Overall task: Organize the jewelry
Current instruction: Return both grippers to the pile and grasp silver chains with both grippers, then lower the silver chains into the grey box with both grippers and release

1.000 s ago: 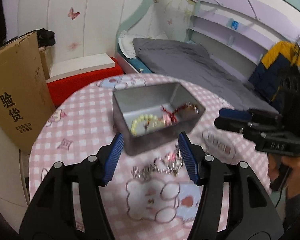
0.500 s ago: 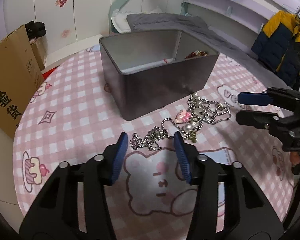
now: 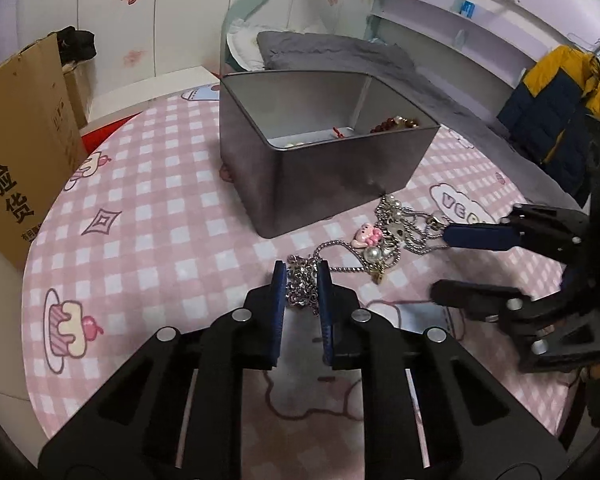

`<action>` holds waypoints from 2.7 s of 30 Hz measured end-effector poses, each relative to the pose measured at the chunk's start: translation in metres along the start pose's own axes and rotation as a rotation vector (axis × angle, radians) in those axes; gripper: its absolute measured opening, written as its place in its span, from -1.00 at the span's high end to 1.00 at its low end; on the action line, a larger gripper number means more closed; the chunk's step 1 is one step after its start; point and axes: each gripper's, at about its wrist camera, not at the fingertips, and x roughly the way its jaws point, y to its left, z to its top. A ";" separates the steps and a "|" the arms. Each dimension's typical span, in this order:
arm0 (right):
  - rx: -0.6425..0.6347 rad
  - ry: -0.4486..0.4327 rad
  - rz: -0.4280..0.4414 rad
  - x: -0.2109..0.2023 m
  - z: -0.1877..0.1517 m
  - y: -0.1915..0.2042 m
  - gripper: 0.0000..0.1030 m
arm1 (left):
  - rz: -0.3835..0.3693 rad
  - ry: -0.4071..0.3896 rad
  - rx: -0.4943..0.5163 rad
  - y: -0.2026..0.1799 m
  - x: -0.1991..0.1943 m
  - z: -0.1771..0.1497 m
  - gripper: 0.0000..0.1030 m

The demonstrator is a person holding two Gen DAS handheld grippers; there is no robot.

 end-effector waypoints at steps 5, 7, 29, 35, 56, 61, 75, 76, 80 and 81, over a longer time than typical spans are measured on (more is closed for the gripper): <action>-0.050 0.015 -0.005 0.013 0.008 0.019 0.47 | 0.001 -0.010 -0.004 0.002 -0.010 -0.005 0.70; -0.065 0.015 -0.036 0.019 0.011 0.023 0.48 | 0.001 -0.013 0.000 0.001 -0.012 -0.007 0.70; 0.022 -0.035 0.012 -0.014 0.026 -0.004 0.80 | -0.151 -0.119 -0.054 -0.002 -0.055 0.018 0.70; 0.071 -0.109 0.051 -0.045 0.042 -0.016 0.80 | -0.165 -0.171 -0.031 -0.017 -0.071 0.043 0.70; 0.276 -0.141 0.190 -0.027 0.083 -0.072 0.80 | -0.126 -0.181 -0.047 -0.023 -0.057 0.084 0.70; 0.313 -0.126 0.188 -0.018 0.079 -0.079 0.79 | -0.107 -0.145 -0.090 -0.013 -0.039 0.087 0.70; 0.065 -0.053 0.144 -0.016 0.045 -0.027 0.35 | -0.123 -0.154 -0.099 -0.012 -0.046 0.084 0.70; 0.052 -0.042 0.132 -0.011 0.042 -0.023 0.32 | -0.127 -0.156 -0.096 -0.013 -0.048 0.084 0.70; 0.010 -0.024 0.094 0.011 0.038 -0.004 0.27 | -0.135 -0.163 -0.088 -0.016 -0.053 0.083 0.70; -0.007 -0.030 0.077 0.016 0.038 0.000 0.27 | -0.137 -0.164 -0.089 -0.017 -0.055 0.083 0.70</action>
